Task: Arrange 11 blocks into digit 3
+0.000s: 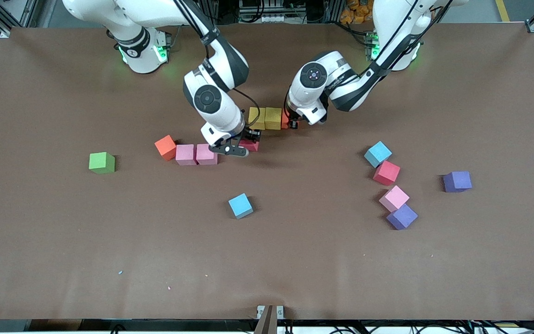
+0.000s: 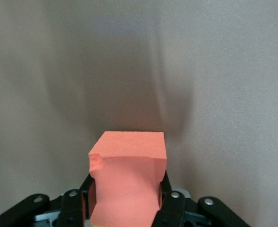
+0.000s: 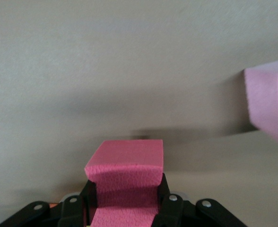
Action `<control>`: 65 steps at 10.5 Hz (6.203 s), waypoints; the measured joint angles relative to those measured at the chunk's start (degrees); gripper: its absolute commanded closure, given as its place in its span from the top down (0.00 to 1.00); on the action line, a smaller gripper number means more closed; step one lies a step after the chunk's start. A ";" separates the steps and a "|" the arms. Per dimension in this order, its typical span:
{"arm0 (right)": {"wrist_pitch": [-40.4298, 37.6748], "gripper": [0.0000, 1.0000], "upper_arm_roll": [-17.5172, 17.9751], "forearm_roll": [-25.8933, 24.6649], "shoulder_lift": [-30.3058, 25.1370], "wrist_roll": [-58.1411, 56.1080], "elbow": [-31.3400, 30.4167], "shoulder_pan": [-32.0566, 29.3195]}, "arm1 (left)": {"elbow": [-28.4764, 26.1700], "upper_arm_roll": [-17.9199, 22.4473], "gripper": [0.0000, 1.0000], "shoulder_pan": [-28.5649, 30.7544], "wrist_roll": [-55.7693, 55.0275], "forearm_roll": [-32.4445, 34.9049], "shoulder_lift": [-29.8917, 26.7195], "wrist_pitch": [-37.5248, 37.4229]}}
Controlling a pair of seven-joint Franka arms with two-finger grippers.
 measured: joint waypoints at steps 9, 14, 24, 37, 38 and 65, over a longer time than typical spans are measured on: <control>5.56 0.00 1.61 -3.54 0.72 2.09 -3.30 2.33 | 0.19 0.03 1.00 0.00 -3.12 0.00 0.34 0.00; 8.34 0.00 1.67 -3.71 0.75 2.09 -5.45 2.33 | 0.44 0.10 1.00 0.00 -3.14 0.00 0.39 0.00; 8.92 0.00 1.86 -5.23 1.18 2.08 -5.42 2.40 | 6.26 -0.19 1.00 0.15 3.04 1.50 -6.17 -12.87; 9.13 1.00 1.93 -5.67 1.62 2.09 -5.12 2.87 | 26.09 19.83 1.00 1.23 61.89 5.69 -3.25 -25.23; 9.19 1.00 1.93 -5.67 1.65 2.09 -5.09 2.87 | 26.55 21.40 1.00 1.40 69.16 6.15 -2.83 -25.55; 5.35 0.26 -5.09 -21.43 25.71 -23.79 33.44 -6.45 | 30.86 30.96 0.00 9.16 89.82 2.63 11.10 -21.59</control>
